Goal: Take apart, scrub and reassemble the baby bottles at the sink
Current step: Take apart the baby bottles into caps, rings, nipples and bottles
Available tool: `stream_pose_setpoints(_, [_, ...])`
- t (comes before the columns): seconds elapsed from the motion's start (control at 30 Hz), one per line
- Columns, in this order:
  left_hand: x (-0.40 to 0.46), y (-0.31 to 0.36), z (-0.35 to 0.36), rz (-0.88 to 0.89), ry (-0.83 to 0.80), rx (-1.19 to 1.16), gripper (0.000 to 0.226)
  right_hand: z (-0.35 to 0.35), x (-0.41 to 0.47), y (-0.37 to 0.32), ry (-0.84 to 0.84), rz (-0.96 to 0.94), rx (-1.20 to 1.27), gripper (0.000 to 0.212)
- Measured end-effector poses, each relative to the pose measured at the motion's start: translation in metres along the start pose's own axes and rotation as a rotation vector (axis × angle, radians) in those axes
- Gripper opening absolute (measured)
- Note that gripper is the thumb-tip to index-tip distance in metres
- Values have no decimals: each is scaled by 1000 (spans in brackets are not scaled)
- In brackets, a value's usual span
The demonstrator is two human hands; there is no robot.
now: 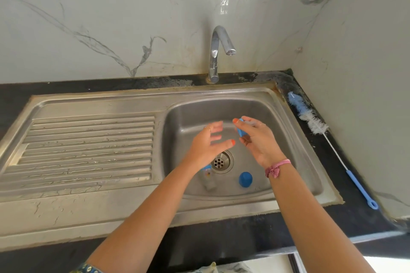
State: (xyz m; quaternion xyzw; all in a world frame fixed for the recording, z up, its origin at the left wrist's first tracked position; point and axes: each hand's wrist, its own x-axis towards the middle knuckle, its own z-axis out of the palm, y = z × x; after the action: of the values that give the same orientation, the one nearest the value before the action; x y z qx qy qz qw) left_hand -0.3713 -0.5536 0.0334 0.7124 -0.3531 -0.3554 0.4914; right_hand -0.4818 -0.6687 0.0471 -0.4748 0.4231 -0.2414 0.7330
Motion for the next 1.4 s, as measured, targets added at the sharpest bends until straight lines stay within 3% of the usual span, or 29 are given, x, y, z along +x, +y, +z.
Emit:
stream_pose_setpoints(0.1, [-7,16,3,102,18,-96,69,8,-14,-1,-144,3,88,29])
stream_pose_setpoints(0.2, [-11,21,0,155,127,-119,55,10,-27,-6,-279,4,176,31])
stream_pose_setpoints(0.27, [-12,21,-6,110,165,-219,49,8,-33,-11,-343,9,210,30])
stream_pose_setpoints(0.4, [-16,22,-16,-23,79,-518,50,4,-38,-15,-399,8,219,32])
stream_pose_setpoints(0.63, [-20,26,-16,-86,-1,-603,46,2,-39,-10,-365,60,208,38])
stream_pose_setpoints(0.83, [-19,40,-4,-119,-34,-663,45,1,-45,-6,-271,-18,312,48])
stream_pose_setpoints(0.97, [-15,53,4,-106,-71,-676,24,-3,-45,-10,-223,-104,333,47])
stream_pose_setpoints(1.03, [-13,58,5,-95,-76,-654,18,-8,-45,-14,-258,-127,271,42])
stream_pose_setpoints(1.17, [-11,60,6,-69,-50,-543,31,-17,-42,-18,-320,-114,173,31])
stream_pose_setpoints(1.3, [-9,59,10,-68,5,-465,35,-17,-40,-17,-285,-134,87,34])
stream_pose_setpoints(1.4, [-7,58,12,-61,33,-427,28,-14,-38,-16,-247,-155,13,23])
